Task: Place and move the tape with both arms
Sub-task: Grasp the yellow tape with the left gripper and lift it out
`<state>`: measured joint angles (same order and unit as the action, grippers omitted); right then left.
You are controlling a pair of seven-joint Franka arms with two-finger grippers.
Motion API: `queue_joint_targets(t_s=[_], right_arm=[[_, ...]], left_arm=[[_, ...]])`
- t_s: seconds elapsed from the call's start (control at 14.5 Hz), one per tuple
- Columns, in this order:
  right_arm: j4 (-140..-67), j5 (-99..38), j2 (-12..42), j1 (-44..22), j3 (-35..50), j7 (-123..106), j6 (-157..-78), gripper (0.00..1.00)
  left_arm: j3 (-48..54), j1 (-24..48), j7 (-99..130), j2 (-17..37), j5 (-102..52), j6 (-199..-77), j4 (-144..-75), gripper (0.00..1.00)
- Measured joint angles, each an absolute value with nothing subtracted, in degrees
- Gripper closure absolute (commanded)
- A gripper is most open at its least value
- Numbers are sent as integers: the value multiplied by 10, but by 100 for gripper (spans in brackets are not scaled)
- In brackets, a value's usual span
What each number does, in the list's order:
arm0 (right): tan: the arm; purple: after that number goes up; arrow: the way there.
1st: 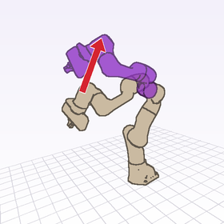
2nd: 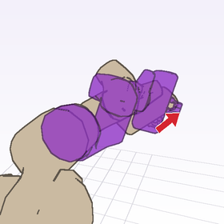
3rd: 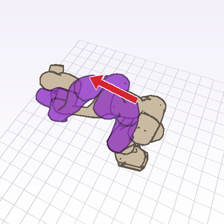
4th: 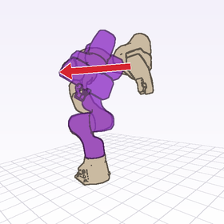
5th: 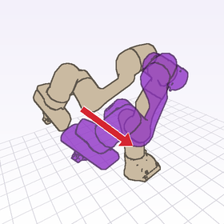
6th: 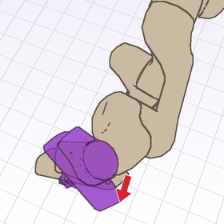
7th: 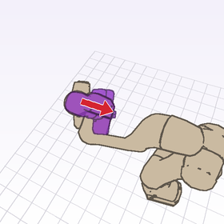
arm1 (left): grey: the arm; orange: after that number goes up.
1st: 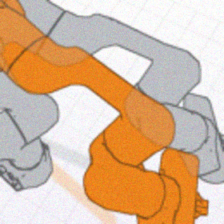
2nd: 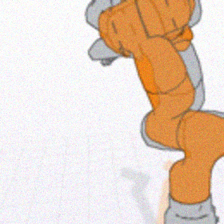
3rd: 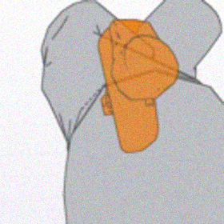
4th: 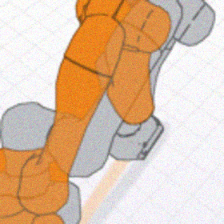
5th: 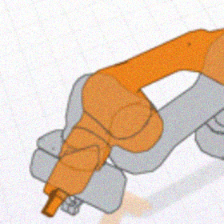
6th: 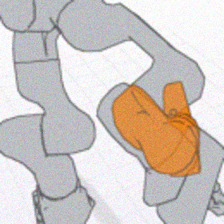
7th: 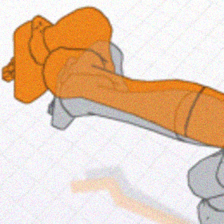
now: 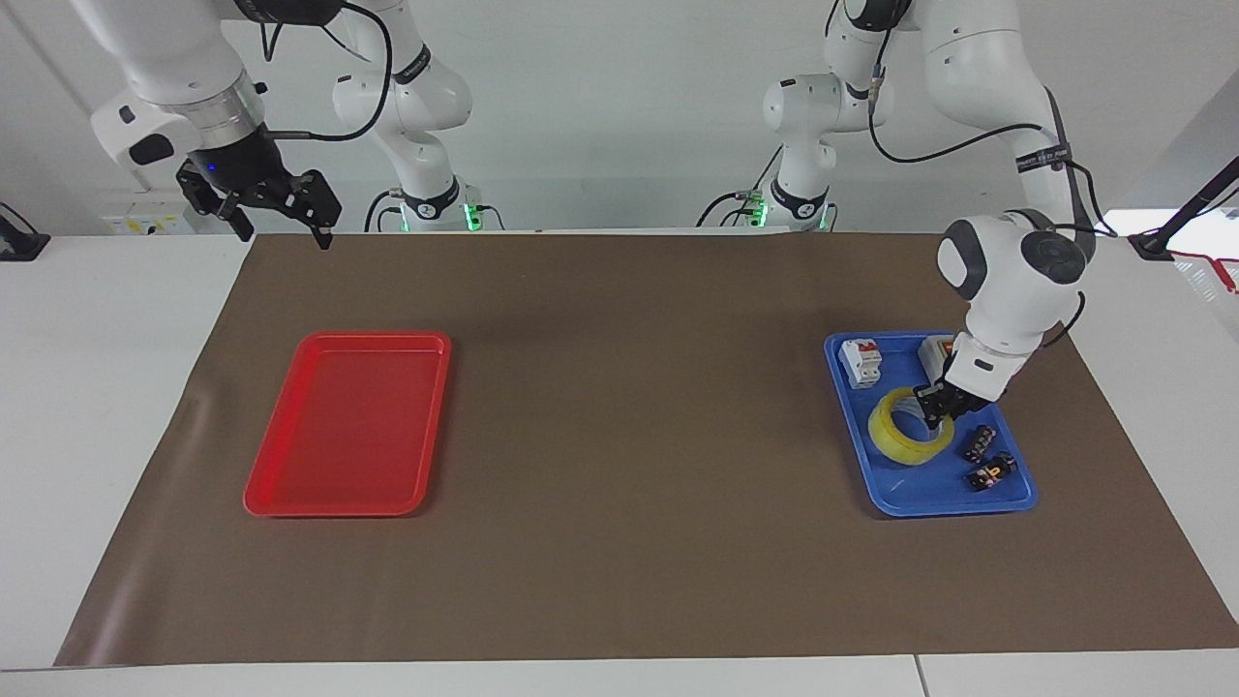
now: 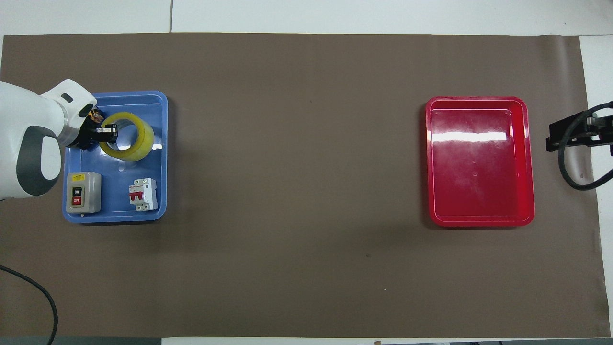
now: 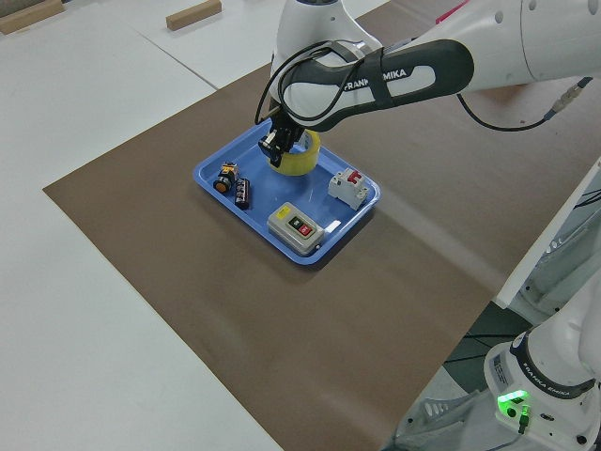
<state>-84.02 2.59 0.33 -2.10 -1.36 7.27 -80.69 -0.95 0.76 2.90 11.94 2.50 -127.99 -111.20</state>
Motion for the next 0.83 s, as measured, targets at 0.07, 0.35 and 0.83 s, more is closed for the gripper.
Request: queue_joint_targets(t_s=[0.07,0.35,0.83], right_arm=[[-840,26,3,-21,-14,73,-807,0],[-840,26,3,-21,-14,73,-807,0],[-840,26,3,-21,-14,73,-807,0]], left_arm=[[-8,19,45,107,25,-1254,-1099,100],[-3,122,174,96,28,-1229,-1081,100],[1,322,431,145,38,-1254,-1082,100]])
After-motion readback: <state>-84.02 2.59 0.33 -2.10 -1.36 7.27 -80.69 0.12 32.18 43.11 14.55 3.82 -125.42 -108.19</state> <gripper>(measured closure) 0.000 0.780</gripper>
